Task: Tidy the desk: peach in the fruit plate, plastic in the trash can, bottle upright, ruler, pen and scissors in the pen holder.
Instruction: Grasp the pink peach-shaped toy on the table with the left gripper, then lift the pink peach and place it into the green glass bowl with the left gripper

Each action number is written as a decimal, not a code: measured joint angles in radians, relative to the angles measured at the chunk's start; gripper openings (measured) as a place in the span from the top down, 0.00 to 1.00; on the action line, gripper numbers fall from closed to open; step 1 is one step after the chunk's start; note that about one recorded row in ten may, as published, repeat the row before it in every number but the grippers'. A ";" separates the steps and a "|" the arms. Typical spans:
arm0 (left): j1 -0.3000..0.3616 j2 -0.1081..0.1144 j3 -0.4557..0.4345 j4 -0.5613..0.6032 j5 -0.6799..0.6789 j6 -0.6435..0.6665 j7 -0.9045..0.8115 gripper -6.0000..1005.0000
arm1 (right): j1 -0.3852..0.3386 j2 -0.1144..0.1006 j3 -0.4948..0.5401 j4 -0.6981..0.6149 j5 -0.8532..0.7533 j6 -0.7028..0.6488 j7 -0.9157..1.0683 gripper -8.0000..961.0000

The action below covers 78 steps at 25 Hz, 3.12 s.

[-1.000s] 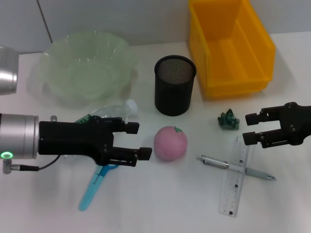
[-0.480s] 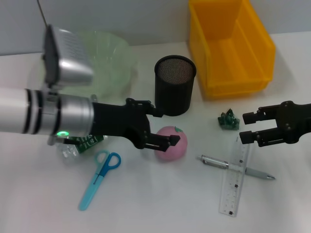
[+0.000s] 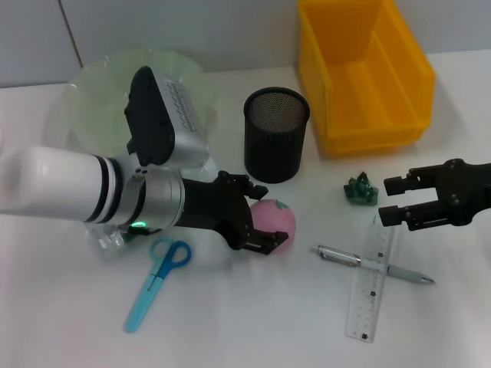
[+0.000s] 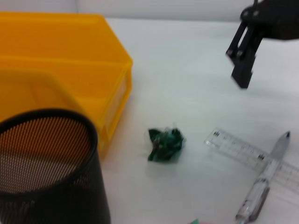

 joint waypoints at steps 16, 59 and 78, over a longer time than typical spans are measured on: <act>-0.008 0.002 0.031 -0.008 0.049 -0.045 -0.062 0.23 | 0.001 0.000 0.000 0.000 0.000 0.000 0.003 0.23; 0.049 -0.002 -0.476 -0.511 -0.991 -0.090 1.193 0.84 | 0.005 0.012 -0.002 -0.004 0.000 0.012 -0.004 0.23; 0.049 -0.002 -0.479 -0.510 -0.994 -0.096 1.173 0.33 | 0.004 0.012 -0.002 0.001 0.000 0.014 -0.004 0.23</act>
